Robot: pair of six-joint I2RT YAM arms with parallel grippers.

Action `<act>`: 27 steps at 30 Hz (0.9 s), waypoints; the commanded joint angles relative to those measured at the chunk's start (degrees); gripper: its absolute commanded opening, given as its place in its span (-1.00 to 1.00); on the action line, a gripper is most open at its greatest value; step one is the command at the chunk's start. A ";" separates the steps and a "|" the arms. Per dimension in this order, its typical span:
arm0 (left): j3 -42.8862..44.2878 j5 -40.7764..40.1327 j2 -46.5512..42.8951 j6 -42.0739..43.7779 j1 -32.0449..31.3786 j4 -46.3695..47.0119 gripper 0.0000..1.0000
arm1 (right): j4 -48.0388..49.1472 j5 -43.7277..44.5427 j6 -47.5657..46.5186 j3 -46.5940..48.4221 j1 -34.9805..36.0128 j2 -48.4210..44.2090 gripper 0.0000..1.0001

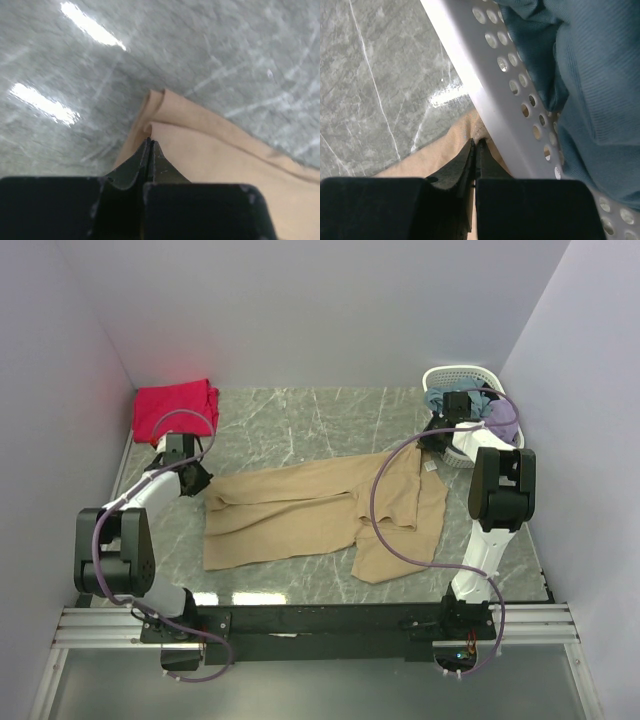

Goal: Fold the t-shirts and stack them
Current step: Fold the tshirt

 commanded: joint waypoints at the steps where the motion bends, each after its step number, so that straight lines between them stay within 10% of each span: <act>1: -2.13 6.70 -4.57 1.15 0.19 0.17 -0.85 | -0.58 0.79 -1.03 2.77 -0.91 0.99 -1.00; 4: -3.89 6.18 -5.46 1.24 0.19 -0.28 0.10 | -0.50 0.08 -0.86 2.77 -0.91 1.17 -0.99; 8: -4.86 7.32 -8.18 0.63 0.19 -0.18 0.47 | -0.50 -0.09 -0.95 2.59 -0.91 0.82 -0.99; 27: -11.63 8.37 -12.76 -0.43 0.19 0.07 0.53 | -0.50 -0.97 -0.95 2.51 -0.82 0.64 -0.98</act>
